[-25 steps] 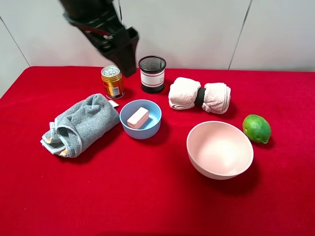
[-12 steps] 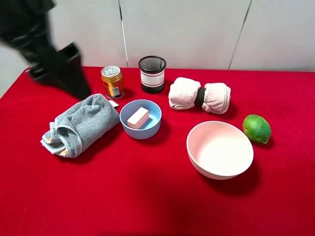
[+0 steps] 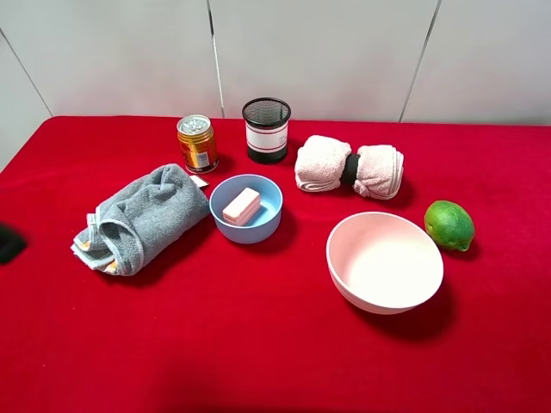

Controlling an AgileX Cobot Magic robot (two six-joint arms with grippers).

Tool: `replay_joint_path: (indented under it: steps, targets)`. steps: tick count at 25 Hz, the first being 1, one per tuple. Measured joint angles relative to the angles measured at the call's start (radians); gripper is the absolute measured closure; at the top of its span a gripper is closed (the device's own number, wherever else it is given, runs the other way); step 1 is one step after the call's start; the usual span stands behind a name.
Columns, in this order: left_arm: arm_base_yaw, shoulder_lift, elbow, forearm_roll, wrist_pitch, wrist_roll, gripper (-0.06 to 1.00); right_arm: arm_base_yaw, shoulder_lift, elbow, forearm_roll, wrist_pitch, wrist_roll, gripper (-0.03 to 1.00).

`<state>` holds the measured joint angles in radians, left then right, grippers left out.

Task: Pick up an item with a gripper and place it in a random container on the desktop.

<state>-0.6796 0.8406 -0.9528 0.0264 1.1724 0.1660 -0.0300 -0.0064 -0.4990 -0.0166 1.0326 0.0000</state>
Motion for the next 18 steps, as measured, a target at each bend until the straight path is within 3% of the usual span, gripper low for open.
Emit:
replay_joint_path:
  steps: [10, 18]
  targets:
    - [0.011, -0.368, 0.12, -0.003, 0.001, 0.0, -0.05, 0.0, 0.0, 0.0, 0.0, 0.0, 0.0, 0.28]
    - [0.221, -0.528, 0.193, 0.023, 0.0, -0.079, -0.05, 0.0, 0.0, 0.0, 0.0, 0.0, 0.0, 0.28]
